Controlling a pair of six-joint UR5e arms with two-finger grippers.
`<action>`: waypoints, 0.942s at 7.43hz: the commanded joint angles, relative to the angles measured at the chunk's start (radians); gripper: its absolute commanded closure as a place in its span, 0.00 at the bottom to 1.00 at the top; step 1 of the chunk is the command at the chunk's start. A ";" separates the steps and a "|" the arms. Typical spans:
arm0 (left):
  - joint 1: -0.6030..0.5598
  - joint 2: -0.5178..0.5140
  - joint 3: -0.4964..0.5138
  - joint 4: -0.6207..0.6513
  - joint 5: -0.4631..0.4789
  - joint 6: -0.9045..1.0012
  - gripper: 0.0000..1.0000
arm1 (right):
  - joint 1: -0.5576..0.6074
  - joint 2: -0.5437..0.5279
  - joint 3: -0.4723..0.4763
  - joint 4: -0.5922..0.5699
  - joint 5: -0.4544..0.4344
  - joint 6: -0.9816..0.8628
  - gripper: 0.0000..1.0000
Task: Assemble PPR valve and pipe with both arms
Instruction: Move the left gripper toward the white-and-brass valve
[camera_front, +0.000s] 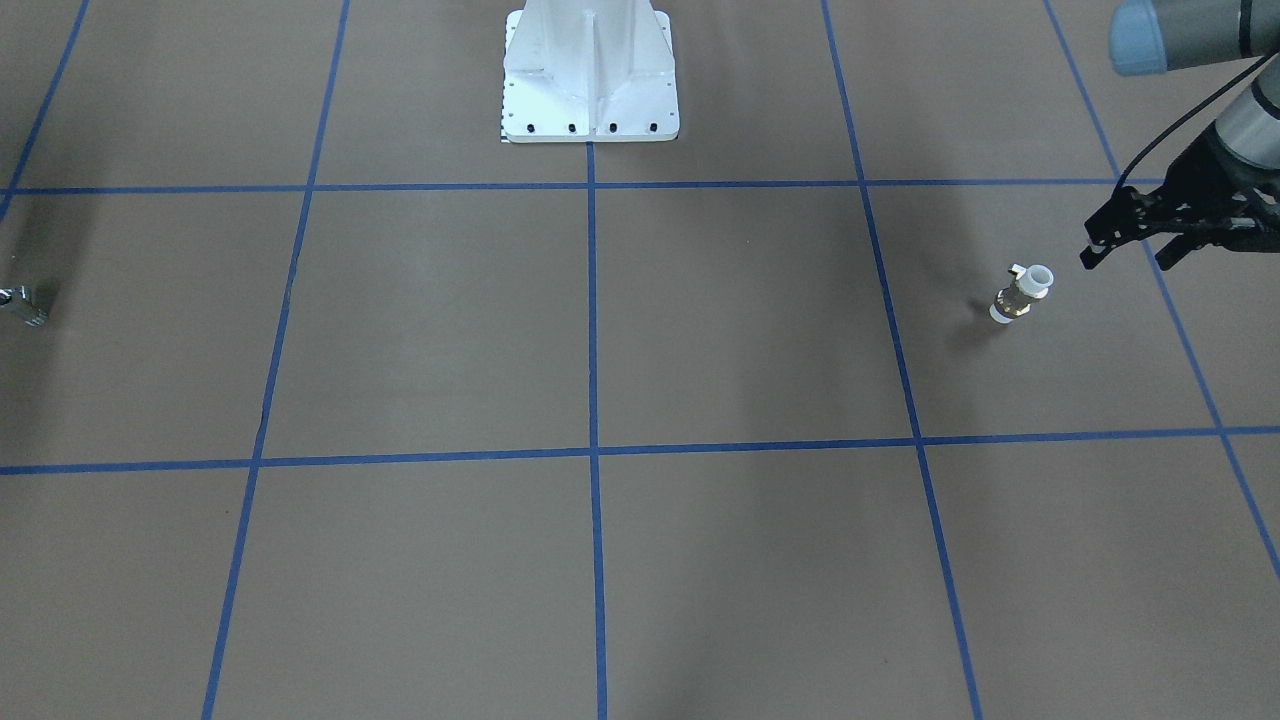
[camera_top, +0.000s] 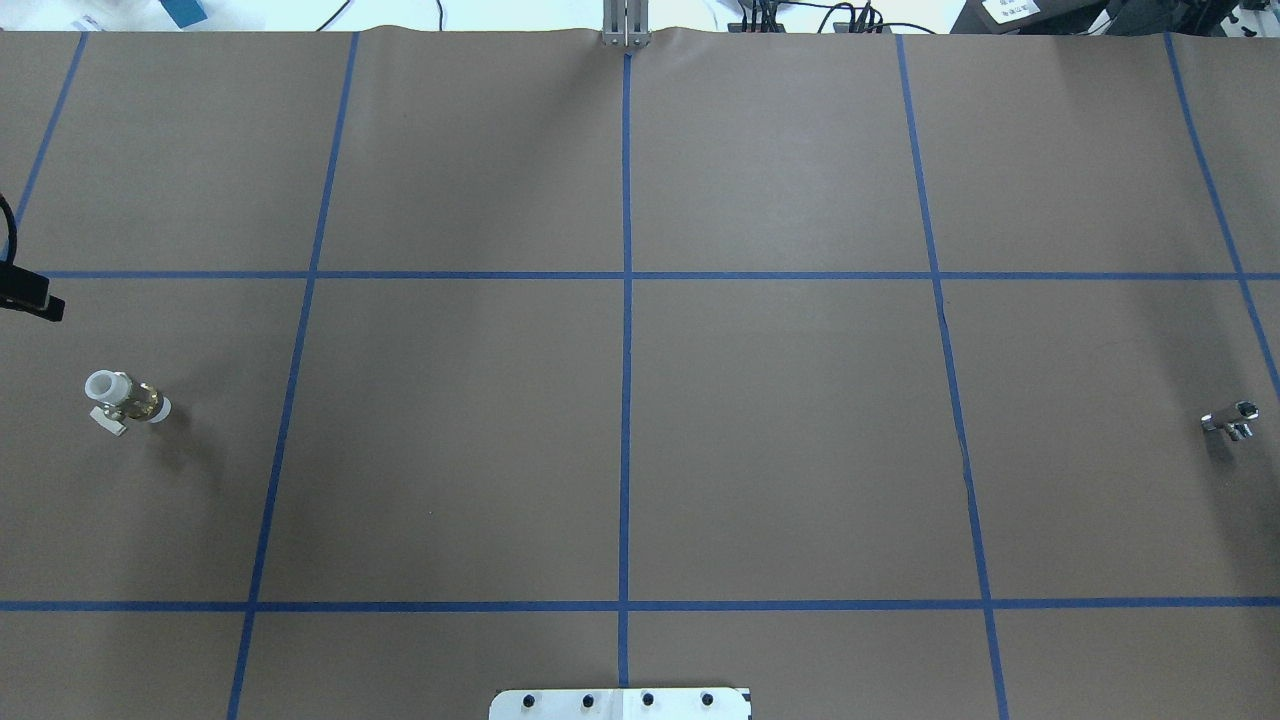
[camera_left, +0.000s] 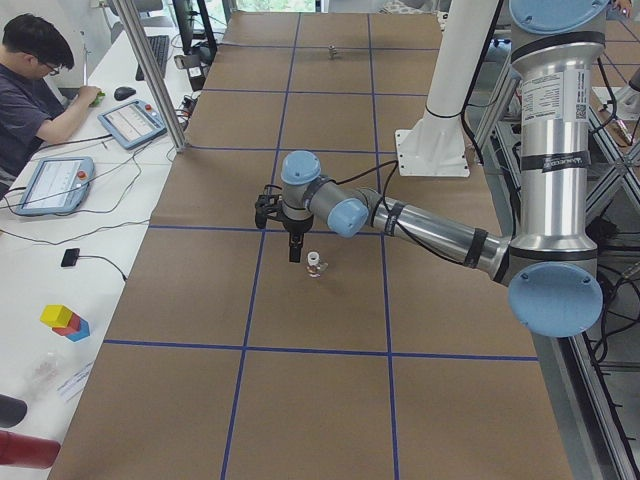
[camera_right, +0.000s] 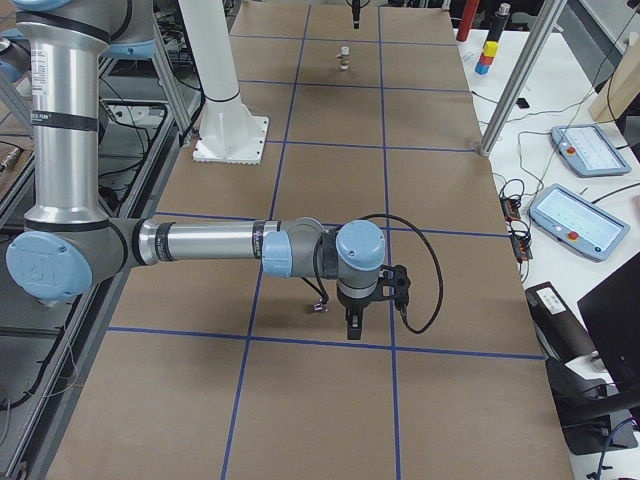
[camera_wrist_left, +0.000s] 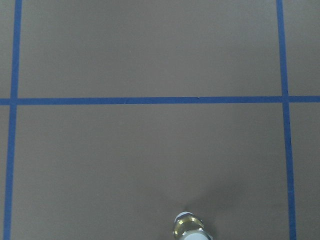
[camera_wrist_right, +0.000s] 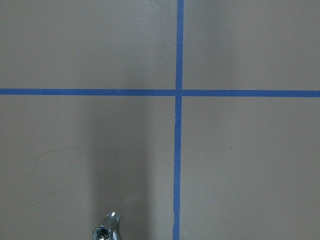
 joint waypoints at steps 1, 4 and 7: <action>0.112 0.021 0.000 -0.055 0.084 -0.094 0.00 | 0.000 -0.001 -0.001 0.000 -0.002 -0.001 0.00; 0.136 0.006 0.027 -0.054 0.089 -0.093 0.00 | 0.000 -0.001 -0.010 0.000 -0.002 -0.001 0.00; 0.175 -0.013 0.049 -0.054 0.100 -0.093 0.00 | 0.000 0.002 -0.026 0.006 -0.005 -0.003 0.00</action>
